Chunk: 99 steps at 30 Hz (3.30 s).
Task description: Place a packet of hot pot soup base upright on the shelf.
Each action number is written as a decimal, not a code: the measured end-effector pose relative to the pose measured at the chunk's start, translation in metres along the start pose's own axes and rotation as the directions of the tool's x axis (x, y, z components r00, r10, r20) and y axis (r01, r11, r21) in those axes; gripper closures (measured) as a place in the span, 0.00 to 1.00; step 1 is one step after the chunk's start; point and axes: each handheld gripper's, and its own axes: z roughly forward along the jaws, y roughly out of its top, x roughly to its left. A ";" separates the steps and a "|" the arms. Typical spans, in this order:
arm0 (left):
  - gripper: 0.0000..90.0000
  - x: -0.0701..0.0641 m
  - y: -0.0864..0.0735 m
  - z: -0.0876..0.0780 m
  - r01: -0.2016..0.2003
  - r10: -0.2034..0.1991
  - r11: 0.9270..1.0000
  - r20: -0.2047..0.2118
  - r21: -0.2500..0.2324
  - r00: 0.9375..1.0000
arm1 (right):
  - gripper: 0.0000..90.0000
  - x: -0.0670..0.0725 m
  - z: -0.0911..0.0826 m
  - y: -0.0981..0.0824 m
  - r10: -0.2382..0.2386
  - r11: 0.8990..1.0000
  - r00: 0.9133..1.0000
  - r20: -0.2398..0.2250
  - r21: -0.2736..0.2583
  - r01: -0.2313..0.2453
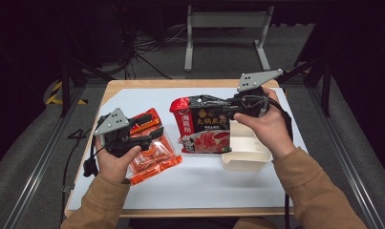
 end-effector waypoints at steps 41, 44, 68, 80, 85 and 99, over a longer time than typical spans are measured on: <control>0.36 0.036 -0.017 0.000 0.047 -0.038 0.996 -0.116 0.075 0.993 | 0.85 -0.095 -0.036 -0.016 -0.095 0.995 0.958 0.271 -0.008 0.101; 0.36 0.035 -0.018 0.002 0.046 -0.036 0.996 -0.115 0.080 0.993 | 0.85 -0.099 -0.036 -0.018 -0.098 0.995 0.957 0.274 -0.007 0.103; 0.39 0.036 -0.021 0.004 0.054 -0.044 0.994 -0.109 0.095 0.993 | 0.85 -0.122 -0.030 -0.055 -0.050 0.996 0.955 0.291 -0.057 0.069; 0.38 0.037 -0.023 0.008 0.058 -0.047 0.992 -0.105 0.111 0.993 | 0.84 -0.125 -0.034 -0.071 -0.001 0.993 0.957 0.290 -0.115 0.036; 0.38 0.038 -0.023 0.008 0.053 -0.041 0.992 -0.110 0.113 0.993 | 0.82 -0.123 -0.031 -0.079 0.008 0.994 0.960 0.280 -0.109 0.023; 0.38 0.040 -0.025 0.008 0.063 -0.050 0.991 -0.112 0.117 0.992 | 0.79 -0.123 -0.025 -0.094 0.049 0.999 0.953 0.299 -0.021 -0.044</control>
